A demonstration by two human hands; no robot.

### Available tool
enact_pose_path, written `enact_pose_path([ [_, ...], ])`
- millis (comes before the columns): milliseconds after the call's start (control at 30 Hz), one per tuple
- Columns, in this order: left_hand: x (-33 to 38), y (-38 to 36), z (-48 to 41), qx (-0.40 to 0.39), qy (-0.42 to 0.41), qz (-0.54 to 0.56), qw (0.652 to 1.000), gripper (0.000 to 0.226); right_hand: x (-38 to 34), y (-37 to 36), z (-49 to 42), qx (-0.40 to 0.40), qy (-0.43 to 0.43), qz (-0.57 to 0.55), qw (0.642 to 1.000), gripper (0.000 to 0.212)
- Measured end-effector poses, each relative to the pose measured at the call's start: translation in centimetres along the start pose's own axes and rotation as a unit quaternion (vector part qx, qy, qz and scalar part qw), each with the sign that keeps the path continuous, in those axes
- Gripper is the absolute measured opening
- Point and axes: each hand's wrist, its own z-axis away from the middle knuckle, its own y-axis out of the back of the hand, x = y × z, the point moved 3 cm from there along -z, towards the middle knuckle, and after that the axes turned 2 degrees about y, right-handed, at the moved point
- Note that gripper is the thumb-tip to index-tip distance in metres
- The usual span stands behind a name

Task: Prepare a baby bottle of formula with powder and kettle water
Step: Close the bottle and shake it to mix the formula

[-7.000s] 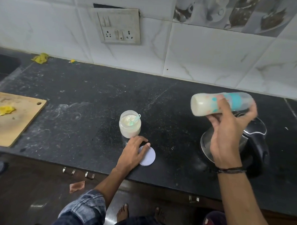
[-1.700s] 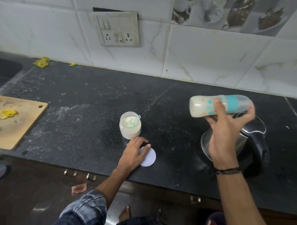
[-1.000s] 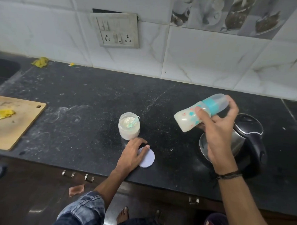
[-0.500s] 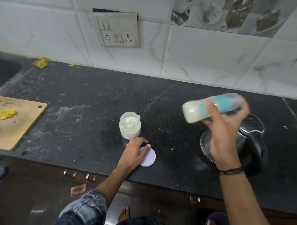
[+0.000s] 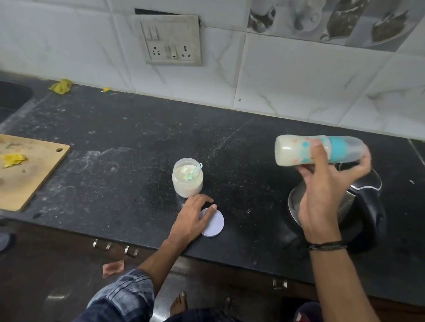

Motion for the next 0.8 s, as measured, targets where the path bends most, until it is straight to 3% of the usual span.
enact_pose_path([
  [100, -0.1, 0.0, 0.0, 0.001, -0.005, 0.001, 1.0, 0.027, 0.7, 0.0, -0.1, -0.058, -0.043, 0.066, 0.995, 0.081],
  [233, 0.0, -0.1, 0.0, 0.002, -0.001, -0.001, 1.0, 0.028, -0.3, 0.4, -0.5, 0.017, 0.006, -0.013, 1.0, 0.091],
  [367, -0.1, 0.0, 0.0, -0.001, -0.003, -0.001, 1.0, 0.029, 0.2, 0.1, -0.4, -0.054, -0.025, 0.062, 0.996, 0.084],
  [500, 0.1, 0.0, 0.0, 0.002, 0.0, 0.005, 1.0, 0.027, -0.3, 0.3, -0.2, 0.068, 0.036, -0.042, 0.996, 0.087],
  [667, 0.2, 0.2, 0.1, -0.002, -0.001, 0.007, 1.0, 0.025, 1.0, -0.2, -0.1, -0.04, -0.03, 0.059, 0.997, 0.081],
  [800, 0.4, 0.2, 0.0, 0.0, 0.002, 0.004, 1.0, 0.025, -0.1, 0.1, -0.7, 0.029, 0.033, -0.018, 0.999, 0.086],
])
